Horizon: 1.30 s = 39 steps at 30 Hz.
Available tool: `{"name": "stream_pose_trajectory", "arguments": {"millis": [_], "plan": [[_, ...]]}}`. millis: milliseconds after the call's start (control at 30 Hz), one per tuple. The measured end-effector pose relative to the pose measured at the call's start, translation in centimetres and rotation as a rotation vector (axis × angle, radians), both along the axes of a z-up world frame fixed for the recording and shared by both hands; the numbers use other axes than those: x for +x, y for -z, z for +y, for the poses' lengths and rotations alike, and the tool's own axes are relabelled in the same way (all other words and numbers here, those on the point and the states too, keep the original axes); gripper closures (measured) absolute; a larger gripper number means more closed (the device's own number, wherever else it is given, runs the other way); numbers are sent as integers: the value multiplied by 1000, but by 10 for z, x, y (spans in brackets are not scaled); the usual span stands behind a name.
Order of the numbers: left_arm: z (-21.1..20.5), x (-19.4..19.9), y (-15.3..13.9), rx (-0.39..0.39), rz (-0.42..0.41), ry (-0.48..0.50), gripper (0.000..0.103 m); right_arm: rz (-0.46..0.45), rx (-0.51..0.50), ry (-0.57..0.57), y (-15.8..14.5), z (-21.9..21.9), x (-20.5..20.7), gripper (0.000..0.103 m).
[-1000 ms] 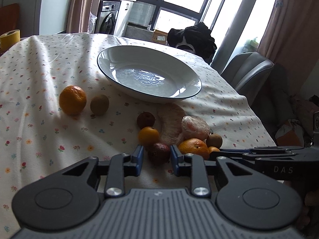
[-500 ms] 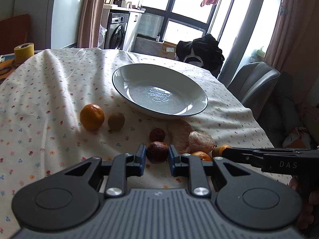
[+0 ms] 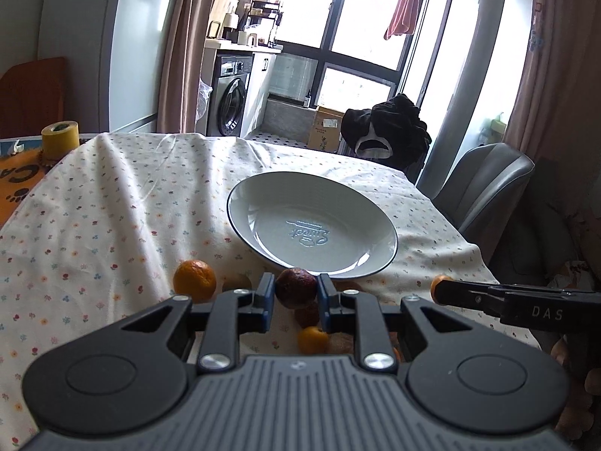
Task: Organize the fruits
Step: 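Drop plum into white bowl with left tool while right tool releases small orange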
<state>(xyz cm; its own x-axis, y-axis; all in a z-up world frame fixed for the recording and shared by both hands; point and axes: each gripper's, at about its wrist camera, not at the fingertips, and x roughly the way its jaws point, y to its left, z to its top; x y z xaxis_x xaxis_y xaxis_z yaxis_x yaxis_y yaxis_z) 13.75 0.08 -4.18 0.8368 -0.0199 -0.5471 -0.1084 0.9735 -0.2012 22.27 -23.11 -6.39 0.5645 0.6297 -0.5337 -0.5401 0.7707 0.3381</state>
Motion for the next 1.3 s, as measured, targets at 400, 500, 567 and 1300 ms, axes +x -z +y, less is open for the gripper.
{"name": "stream_pose_trajectory", "arguments": {"millis": [400, 500, 567, 1300], "plan": [[6, 19, -10, 18, -19, -9, 81, -32, 1, 12, -6, 10, 14, 81], [9, 26, -11, 18, -20, -15, 81, -36, 2, 13, -7, 11, 18, 81], [10, 30, -11, 18, -20, -16, 81, -33, 5, 14, -7, 14, 23, 81], [12, 87, 14, -1, 51, -19, 81, 7, -22, 13, 11, 37, 67, 81]]}}
